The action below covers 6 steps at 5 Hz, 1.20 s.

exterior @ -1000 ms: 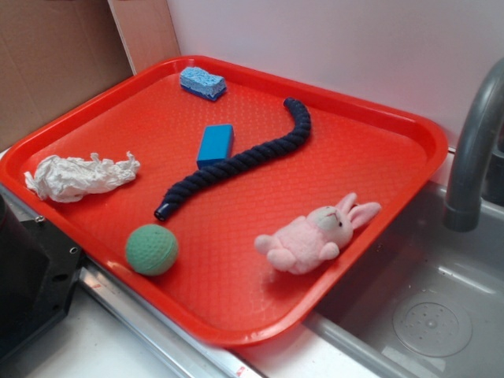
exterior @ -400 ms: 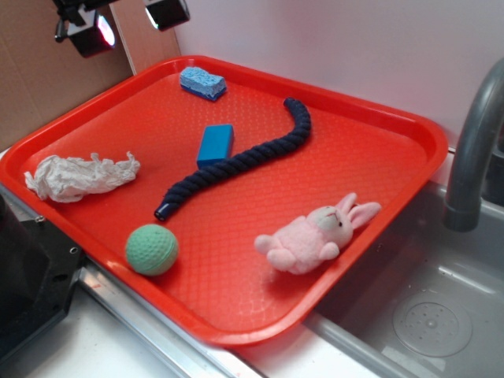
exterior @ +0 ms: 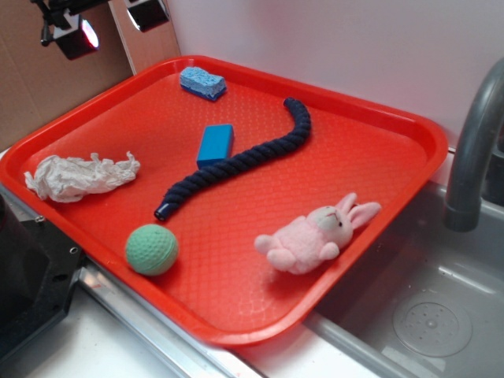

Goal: Grab the blue sponge.

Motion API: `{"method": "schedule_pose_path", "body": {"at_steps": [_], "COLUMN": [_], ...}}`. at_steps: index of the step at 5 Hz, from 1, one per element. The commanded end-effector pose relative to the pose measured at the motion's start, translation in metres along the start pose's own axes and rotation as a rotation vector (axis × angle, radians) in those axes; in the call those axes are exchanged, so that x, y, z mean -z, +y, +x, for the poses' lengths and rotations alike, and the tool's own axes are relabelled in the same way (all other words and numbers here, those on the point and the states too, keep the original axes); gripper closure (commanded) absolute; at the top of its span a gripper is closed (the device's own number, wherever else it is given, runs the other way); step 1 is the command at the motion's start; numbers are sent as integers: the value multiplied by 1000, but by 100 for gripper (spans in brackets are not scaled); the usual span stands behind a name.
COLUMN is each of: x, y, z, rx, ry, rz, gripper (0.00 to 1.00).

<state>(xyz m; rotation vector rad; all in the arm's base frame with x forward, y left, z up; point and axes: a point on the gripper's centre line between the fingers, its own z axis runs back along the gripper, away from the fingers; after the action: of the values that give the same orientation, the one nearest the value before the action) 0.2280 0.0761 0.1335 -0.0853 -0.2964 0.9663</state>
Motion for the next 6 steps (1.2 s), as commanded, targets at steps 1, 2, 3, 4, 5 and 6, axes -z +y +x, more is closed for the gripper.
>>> {"method": "schedule_pose_path", "body": {"at_steps": [1,2,3,4,5,6], "x": [5,23,48,60,72,89], "y": [12,9,-16,-30,-45,-44], "z": [13,22,41,48,51,57], "rx": [-30,-68,-97,-95,-81,-93], "ry": [-51,-69,-85,-105,-115,-114], "rz": [-65,-5,17,30,39,70], "gripper": [0,0,0,0,0,0]}}
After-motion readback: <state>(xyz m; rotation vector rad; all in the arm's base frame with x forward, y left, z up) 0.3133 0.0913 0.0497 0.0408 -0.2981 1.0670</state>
